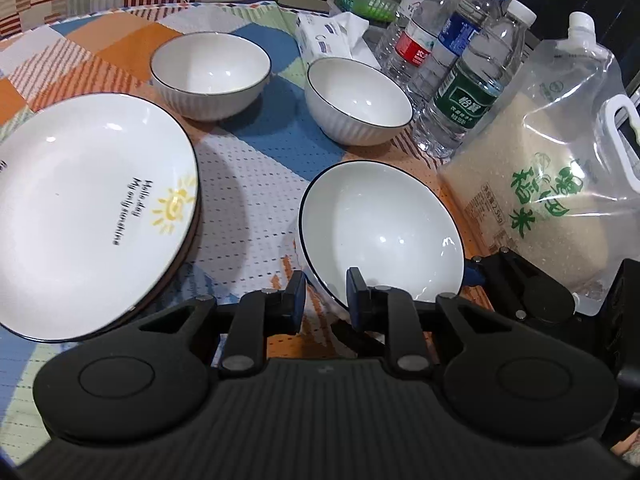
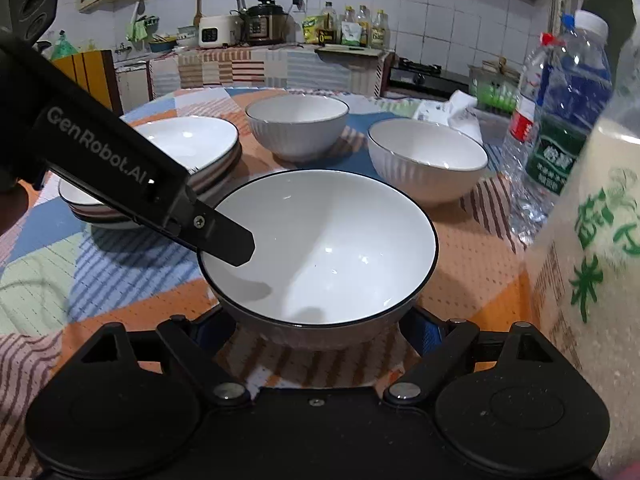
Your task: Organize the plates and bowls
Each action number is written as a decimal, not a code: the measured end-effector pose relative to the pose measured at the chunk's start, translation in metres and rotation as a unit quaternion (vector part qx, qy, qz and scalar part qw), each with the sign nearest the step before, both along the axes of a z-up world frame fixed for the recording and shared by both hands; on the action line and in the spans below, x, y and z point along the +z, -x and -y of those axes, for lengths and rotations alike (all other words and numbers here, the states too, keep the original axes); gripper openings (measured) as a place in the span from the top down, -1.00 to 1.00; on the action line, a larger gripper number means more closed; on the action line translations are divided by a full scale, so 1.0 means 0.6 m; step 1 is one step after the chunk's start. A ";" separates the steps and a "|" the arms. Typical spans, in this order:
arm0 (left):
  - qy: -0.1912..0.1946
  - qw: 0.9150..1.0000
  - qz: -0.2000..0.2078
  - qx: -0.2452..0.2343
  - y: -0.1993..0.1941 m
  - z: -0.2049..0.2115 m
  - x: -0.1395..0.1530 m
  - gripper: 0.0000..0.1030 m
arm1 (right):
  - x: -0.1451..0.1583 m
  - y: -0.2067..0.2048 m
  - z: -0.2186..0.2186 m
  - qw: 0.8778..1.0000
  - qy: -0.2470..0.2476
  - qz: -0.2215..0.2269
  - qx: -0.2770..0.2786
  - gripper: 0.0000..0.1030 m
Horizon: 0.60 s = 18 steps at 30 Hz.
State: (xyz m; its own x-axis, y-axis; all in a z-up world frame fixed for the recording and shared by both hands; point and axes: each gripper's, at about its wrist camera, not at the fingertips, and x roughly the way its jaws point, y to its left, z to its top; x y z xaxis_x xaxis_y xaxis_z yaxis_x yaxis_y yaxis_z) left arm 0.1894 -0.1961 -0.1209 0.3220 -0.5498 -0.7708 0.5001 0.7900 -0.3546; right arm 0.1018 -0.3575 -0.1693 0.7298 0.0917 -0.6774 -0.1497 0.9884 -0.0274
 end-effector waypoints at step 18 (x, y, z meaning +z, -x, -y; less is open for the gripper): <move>-0.042 0.999 0.002 0.017 -0.034 -0.015 -0.005 0.61 | -0.013 -0.044 -0.030 0.999 0.014 0.012 0.045 -0.77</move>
State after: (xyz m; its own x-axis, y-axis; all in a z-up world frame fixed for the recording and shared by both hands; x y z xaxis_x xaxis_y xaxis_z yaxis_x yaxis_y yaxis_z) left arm 0.2096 -0.1874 -0.1236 0.3430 -0.4723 -0.8120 0.4737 0.8334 -0.2846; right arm 0.1281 -0.3396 -0.1769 0.7360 0.1389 -0.6626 -0.2366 0.9698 -0.0595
